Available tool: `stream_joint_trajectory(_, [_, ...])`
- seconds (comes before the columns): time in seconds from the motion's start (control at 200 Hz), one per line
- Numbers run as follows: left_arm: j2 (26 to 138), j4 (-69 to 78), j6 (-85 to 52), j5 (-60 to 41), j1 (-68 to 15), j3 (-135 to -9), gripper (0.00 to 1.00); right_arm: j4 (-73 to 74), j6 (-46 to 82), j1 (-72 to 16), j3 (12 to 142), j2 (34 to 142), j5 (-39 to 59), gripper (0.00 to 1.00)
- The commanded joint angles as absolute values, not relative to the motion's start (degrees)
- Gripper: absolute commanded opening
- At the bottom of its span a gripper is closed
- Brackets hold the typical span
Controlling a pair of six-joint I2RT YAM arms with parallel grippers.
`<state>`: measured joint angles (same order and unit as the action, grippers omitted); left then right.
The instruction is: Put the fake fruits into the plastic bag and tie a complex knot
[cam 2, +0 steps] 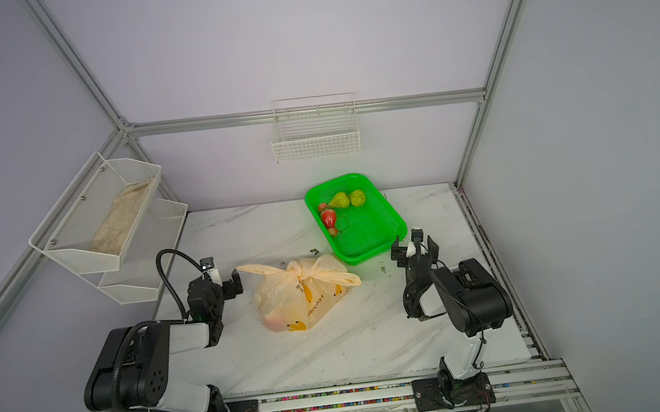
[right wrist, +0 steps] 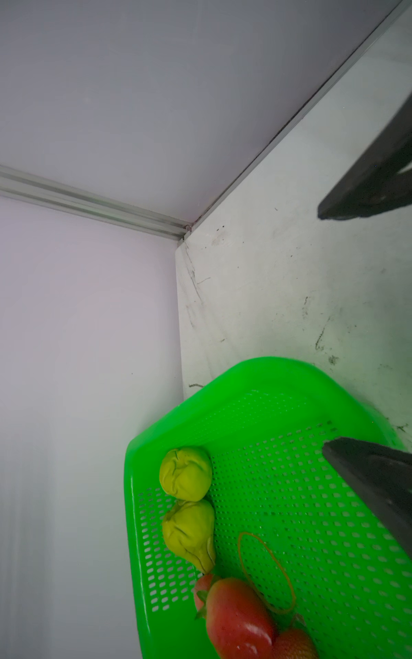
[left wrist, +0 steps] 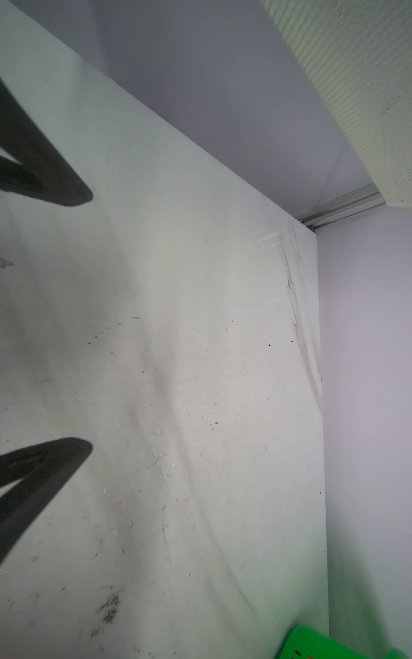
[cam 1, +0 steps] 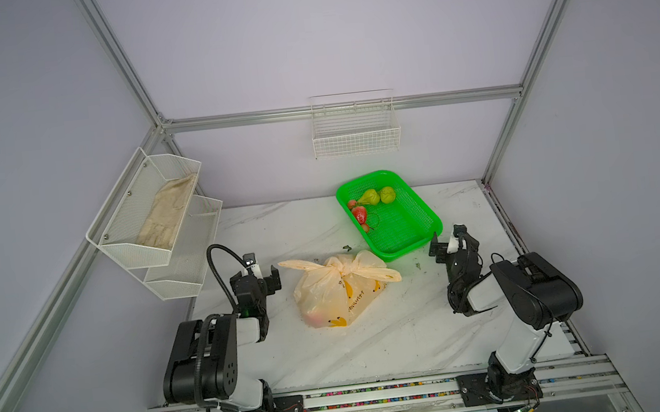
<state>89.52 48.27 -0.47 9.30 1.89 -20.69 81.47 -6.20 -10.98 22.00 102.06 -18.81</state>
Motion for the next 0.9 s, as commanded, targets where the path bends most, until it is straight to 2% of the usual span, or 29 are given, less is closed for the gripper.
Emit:
stream_joint_trajectory(0.0, [87.81, 46.14, -1.79, 6.61, 2.37, -23.92, 0.99, 80.89, -3.63, -10.06, 24.01, 101.86, -17.43, 0.97])
stream_joint_trajectory(0.04, [87.48, 43.78, -1.24, 6.39, 2.33, -24.86, 0.99, 81.98, -4.19, -9.63, 25.0, 102.99, -18.27, 0.97])
stream_joint_trajectory(0.18, [90.34, 56.47, -1.06, 6.0, 2.35, -20.79, 1.0, 81.18, -4.29, -9.22, 25.01, 102.79, -18.37, 0.97])
stream_joint_trajectory(0.895, [89.6, 53.44, -0.88, 5.98, 2.17, -21.79, 1.0, 81.59, -4.57, -9.18, 24.93, 102.84, -18.68, 0.97])
